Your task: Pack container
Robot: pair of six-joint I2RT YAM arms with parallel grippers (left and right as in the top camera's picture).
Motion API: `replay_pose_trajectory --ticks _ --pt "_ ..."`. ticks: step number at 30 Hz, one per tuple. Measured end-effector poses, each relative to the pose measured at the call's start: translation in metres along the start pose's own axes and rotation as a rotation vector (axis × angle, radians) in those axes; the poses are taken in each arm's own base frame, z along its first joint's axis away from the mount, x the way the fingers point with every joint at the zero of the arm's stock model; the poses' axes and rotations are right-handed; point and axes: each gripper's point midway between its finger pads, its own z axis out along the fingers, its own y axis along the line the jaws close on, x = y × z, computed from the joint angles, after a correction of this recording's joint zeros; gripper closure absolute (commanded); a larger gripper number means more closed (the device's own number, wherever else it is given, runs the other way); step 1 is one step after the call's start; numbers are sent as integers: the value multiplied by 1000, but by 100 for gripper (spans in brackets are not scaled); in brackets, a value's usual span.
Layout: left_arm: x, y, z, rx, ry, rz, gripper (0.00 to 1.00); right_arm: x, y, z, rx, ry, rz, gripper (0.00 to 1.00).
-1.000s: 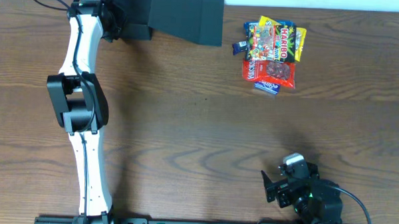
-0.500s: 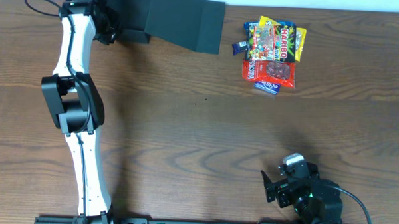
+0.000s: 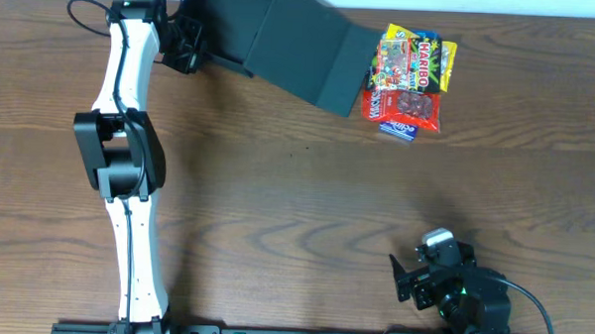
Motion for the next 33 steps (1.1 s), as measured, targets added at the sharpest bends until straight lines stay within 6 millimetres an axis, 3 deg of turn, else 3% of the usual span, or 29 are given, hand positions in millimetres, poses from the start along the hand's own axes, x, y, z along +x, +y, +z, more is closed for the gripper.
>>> replay_pose_trajectory --ticks 2,5,7,10,13,19,25,33 --pt "-2 -1 -16 -18 -50 4 94 0 0 0 0 0 0 1" --pt "0 -6 -54 -38 -137 24 94 0 0 0 0 0 0 1" --pt "6 -15 -95 -32 -208 53 94 0 0 0 0 0 0 1" --pt "16 -23 -135 -11 -267 86 94 0 0 0 0 0 0 1" --pt "26 -27 -160 5 -289 93 94 0 0 0 0 0 0 1" --pt "43 4 -163 -99 -236 -62 94 0 0 0 0 0 0 1" --pt "75 54 -167 -276 -183 -540 94 0 0 0 0 0 0 1" --pt "96 43 -156 -243 -218 -904 94 0 0 0 0 0 0 1"
